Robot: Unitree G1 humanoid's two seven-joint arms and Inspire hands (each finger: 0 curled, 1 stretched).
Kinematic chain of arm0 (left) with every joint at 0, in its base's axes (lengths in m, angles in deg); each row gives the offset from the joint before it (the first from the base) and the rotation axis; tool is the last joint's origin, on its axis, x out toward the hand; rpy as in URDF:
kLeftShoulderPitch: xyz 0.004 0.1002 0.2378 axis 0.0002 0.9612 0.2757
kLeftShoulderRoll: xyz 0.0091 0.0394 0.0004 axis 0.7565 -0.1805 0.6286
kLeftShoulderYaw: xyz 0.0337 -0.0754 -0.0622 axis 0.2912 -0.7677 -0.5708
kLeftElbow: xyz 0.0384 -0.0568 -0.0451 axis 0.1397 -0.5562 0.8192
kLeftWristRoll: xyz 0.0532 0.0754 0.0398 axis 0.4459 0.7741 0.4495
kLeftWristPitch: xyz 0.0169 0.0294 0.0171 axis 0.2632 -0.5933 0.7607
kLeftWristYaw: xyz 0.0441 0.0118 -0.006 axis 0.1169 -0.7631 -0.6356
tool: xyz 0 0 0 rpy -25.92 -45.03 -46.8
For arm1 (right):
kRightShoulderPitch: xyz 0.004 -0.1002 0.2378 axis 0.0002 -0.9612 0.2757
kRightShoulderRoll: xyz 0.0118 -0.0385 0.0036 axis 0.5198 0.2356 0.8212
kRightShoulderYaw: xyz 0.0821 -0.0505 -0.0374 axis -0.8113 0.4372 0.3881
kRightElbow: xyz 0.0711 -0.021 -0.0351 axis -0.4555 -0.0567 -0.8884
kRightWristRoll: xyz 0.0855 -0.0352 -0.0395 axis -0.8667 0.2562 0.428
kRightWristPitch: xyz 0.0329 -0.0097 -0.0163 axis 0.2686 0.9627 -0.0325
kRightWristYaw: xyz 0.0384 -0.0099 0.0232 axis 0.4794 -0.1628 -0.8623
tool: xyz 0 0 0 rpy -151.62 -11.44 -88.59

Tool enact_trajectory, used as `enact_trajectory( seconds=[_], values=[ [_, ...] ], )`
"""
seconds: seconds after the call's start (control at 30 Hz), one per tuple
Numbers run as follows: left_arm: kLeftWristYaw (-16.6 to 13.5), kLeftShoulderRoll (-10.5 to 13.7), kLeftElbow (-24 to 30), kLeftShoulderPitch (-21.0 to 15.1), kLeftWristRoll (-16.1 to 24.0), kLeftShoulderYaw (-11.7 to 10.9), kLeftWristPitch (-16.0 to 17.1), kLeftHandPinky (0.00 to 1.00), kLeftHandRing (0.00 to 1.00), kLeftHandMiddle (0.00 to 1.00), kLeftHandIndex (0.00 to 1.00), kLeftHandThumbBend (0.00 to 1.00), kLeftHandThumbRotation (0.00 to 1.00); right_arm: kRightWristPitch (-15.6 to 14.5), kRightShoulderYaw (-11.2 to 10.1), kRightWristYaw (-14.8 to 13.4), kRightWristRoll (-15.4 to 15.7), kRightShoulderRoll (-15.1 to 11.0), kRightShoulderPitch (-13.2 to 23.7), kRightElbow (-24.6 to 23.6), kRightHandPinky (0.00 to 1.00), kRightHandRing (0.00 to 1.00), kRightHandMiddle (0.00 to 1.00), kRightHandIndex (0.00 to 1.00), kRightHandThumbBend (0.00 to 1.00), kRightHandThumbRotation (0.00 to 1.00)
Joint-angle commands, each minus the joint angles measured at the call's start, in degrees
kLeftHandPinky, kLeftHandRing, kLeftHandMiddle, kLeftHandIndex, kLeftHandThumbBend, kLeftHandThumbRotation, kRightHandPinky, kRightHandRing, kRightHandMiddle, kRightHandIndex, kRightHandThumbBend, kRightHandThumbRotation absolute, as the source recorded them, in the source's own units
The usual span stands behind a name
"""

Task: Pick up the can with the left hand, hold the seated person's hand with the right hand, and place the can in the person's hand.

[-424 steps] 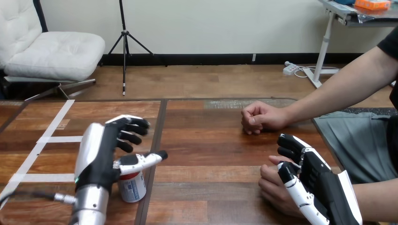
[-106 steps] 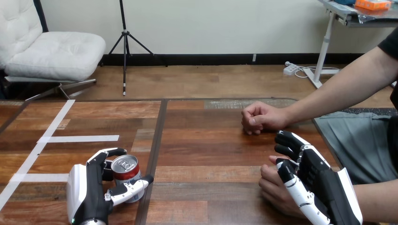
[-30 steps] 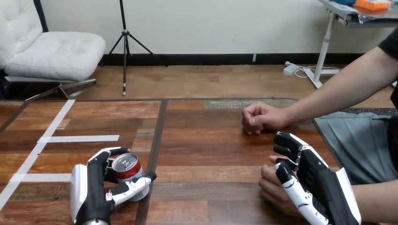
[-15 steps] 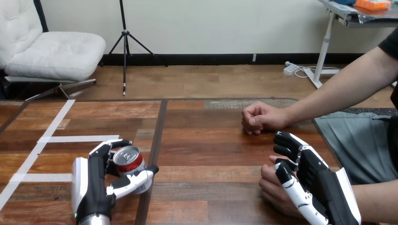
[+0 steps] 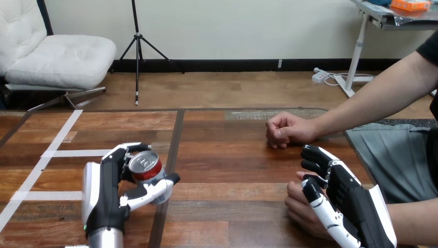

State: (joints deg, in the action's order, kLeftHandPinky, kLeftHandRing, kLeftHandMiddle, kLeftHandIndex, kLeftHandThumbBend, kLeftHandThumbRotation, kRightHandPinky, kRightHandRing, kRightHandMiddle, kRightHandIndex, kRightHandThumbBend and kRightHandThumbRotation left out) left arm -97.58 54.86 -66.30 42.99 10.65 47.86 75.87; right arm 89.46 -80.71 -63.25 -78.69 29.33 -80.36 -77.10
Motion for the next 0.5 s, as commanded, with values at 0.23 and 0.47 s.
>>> enact_trajectory(
  seconds=[0.23,0.47],
  values=[
    [2.0,0.2,6.9,-3.9,0.4,0.1,-0.5,0.46,0.43,0.46,0.59,0.73,0.0,0.6,0.1,-0.6,-0.6,0.0,3.8,0.2,0.8,0.85,0.86,0.83,0.57,0.64],
    [3.4,0.2,7.9,-4.7,0.3,0.2,-0.8,0.45,0.42,0.46,0.59,0.72,0.0,0.9,0.1,-0.6,-1.0,0.2,4.3,0.7,0.81,0.86,0.86,0.83,0.57,0.63]
  ],
)
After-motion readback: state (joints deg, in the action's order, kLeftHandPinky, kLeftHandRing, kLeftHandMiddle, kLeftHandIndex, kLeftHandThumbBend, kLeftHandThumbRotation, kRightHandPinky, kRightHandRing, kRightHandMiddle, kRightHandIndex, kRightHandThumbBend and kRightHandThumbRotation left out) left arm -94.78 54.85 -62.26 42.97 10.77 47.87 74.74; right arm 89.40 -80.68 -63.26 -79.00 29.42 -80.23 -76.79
